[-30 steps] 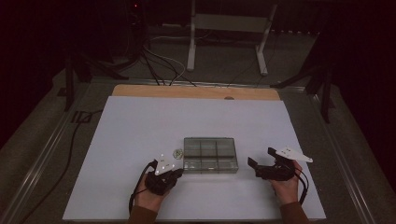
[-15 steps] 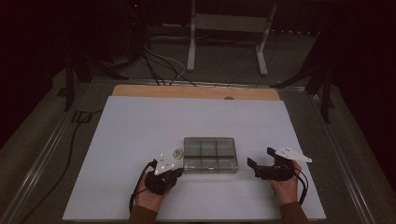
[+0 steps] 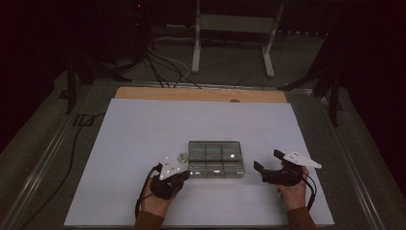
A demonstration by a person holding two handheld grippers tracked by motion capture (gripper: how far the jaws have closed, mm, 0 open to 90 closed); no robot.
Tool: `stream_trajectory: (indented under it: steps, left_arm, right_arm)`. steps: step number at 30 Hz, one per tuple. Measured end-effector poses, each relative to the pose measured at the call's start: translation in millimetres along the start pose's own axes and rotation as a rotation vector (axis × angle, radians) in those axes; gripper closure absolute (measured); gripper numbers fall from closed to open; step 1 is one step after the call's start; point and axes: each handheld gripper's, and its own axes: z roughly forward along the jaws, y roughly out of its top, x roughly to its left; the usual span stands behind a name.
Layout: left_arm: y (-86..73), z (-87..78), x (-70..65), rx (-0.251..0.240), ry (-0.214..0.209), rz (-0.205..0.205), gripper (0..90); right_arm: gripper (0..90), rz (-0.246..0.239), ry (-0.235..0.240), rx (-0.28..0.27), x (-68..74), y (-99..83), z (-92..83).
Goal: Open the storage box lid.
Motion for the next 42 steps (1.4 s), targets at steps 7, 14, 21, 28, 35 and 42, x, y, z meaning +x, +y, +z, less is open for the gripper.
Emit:
stream_trajectory:
  steps: [7, 14, 21, 28, 35, 42]
  left_arm:
    - [8.1, 2.6, 1.7, -0.022, 0.019, -0.026, 90.0]
    - [15.1, 4.7, 3.2, -0.048, 0.008, -0.049, 90.0]
    - [22.7, 8.8, 2.1, -0.065, -0.003, -0.057, 90.0]
    - [32.9, 11.6, 0.8, -0.084, -0.006, -0.058, 90.0]
    - [40.1, 15.0, 1.2, -0.089, -0.003, -0.060, 90.0]
    - [46.7, 18.9, 3.5, -0.102, -0.007, -0.074, 90.0]
  right_arm:
    - [0.0, 0.027, 0.010, -0.018, -0.2, 3.3, -3.0]
    - [0.0, 0.042, 0.028, -0.020, -0.3, 5.4, -5.1]
    - [0.0, 0.047, 0.034, -0.019, -1.7, 5.9, -5.5]
    - [0.0, 0.034, 0.041, -0.006, -1.1, 7.2, -5.2]
    - [0.0, 0.012, 0.050, 0.003, 0.9, 9.2, -4.0]
    - [0.0, 0.006, 0.066, -0.002, 0.3, 12.3, 2.1]
